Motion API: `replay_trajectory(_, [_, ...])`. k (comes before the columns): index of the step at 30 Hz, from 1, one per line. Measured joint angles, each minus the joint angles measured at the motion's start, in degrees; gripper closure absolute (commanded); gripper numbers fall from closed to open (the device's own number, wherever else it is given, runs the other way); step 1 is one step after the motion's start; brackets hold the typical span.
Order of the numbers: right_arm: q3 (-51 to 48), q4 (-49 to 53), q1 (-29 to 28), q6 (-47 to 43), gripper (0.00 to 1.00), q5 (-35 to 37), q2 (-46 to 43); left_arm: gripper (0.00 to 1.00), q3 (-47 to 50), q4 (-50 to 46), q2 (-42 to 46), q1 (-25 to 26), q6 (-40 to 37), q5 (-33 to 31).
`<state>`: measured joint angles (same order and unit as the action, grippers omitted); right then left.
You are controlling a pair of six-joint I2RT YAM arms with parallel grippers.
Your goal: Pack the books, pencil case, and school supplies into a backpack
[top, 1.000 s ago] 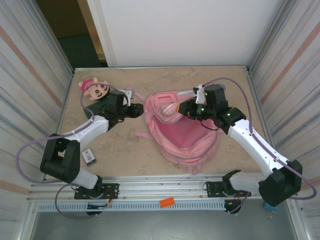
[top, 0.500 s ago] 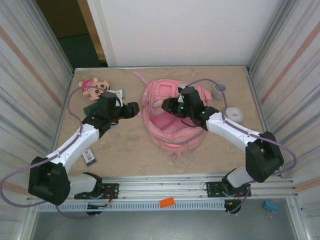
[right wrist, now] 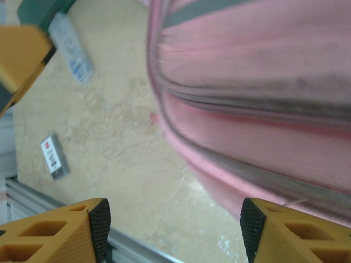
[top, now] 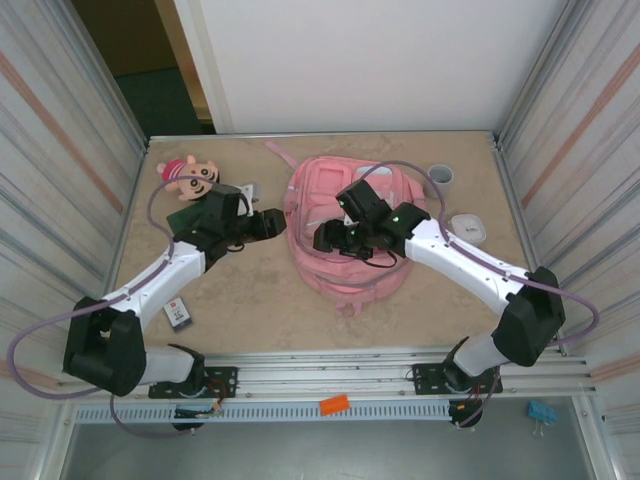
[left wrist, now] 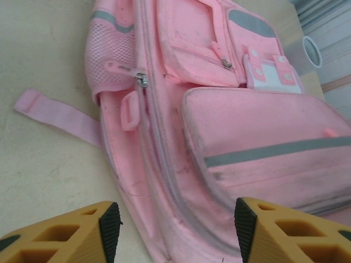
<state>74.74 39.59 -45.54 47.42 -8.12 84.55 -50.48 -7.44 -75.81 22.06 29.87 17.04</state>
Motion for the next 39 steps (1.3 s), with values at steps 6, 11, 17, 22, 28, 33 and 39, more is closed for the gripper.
replay_trajectory(6, [2.2,5.8,-0.6,-3.1,0.33,2.5,-8.9,0.42,-6.7,1.3,-6.0,2.6,-0.3,2.0])
replay_trajectory(11, [-2.6,1.7,13.0,-6.1,0.37,1.7,-15.9,0.42,-11.7,3.0,-13.8,3.8,-0.9,3.8])
replay_trajectory(17, [-16.6,-9.8,21.6,-7.5,0.4,2.3,-12.0,0.42,-13.6,5.5,-23.0,4.6,-0.9,4.4])
replay_trajectory(22, [-23.6,-18.4,20.7,-7.4,0.41,2.6,-5.8,0.41,-10.1,9.0,-26.0,4.7,0.4,3.9])
replay_trajectory(28, [-25.2,-22.2,14.5,-6.3,0.4,7.6,-0.1,0.4,-3.1,12.3,-23.5,4.6,1.4,1.0])
replay_trajectory(33, [-25.0,-24.5,8.3,-5.5,0.41,11.6,2.1,0.38,1.5,9.7,-17.0,3.8,1.9,-1.3])
replay_trajectory(39, [-22.1,-24.9,1.0,-6.3,0.4,15.7,0.0,0.33,2.8,2.3,-5.5,-0.2,1.2,-2.0])
